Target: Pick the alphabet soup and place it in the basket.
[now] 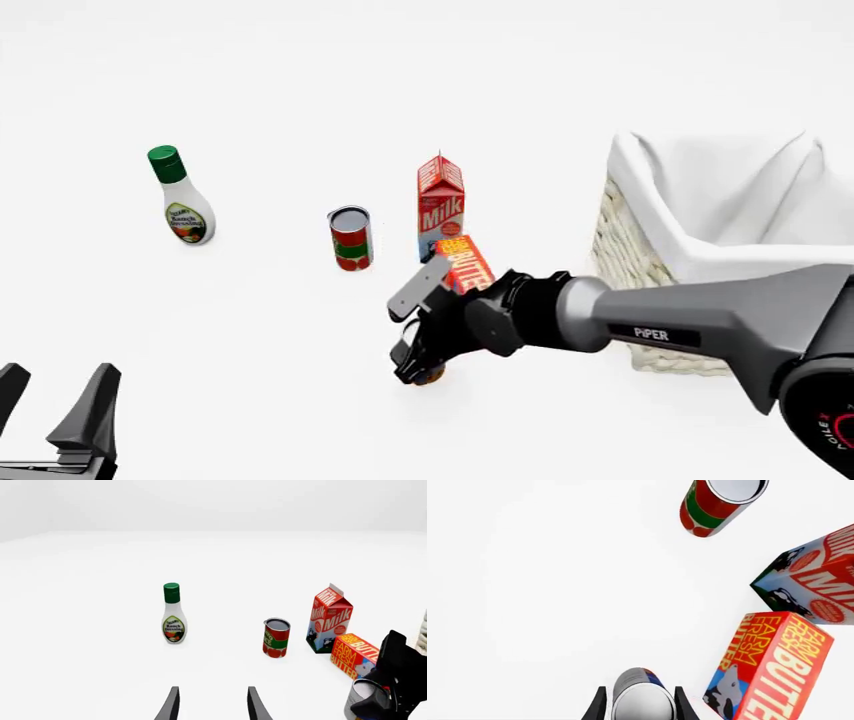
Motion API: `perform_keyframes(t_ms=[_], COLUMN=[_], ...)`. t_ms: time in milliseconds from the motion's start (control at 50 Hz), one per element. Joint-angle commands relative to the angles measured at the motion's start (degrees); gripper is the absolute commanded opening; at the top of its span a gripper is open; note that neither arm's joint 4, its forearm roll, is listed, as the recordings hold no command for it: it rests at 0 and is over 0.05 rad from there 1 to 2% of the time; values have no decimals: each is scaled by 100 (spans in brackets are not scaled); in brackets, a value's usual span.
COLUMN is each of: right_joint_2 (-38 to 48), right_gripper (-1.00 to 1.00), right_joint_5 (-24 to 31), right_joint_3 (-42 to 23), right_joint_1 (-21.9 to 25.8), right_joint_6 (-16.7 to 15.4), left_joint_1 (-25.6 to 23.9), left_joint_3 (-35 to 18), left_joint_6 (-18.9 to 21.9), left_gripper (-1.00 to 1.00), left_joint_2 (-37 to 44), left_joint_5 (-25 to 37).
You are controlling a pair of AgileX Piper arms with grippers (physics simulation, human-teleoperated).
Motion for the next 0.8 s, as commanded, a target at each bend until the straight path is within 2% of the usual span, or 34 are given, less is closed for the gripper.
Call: perform_keyframes(t_ms=[20, 40, 60, 500, 520, 560, 660, 680, 800], right_joint_2=[51, 51, 52, -42, -569, -899, -964, -1238, -1240], right_gripper=[100, 100, -100, -100, -100, -100, -100, -100, -100], right_joint_5=[-51, -52, -90, -59, 291, 488, 481, 657, 658], right_joint_3=[59, 60, 72, 137, 162, 190, 242, 242, 242], right_joint_1=[43, 43, 2, 75, 130, 91, 82, 31, 31], right_joint_6=[68, 68, 43, 117, 73, -17, -38, -155, -155], left_joint_1=[0, 0, 0, 0, 0, 0, 0, 0, 0], left_joint_3=[0, 0, 0, 0, 0, 0, 0, 0, 0], left_joint_6=[0, 0, 0, 0, 0, 0, 0, 0, 0], left_gripper=[100, 100, 100, 100, 100, 100, 100, 100, 100], left_joint_2=[0, 0, 0, 0, 0, 0, 0, 0, 0], left_joint_5=[0, 0, 0, 0, 0, 0, 0, 0, 0])
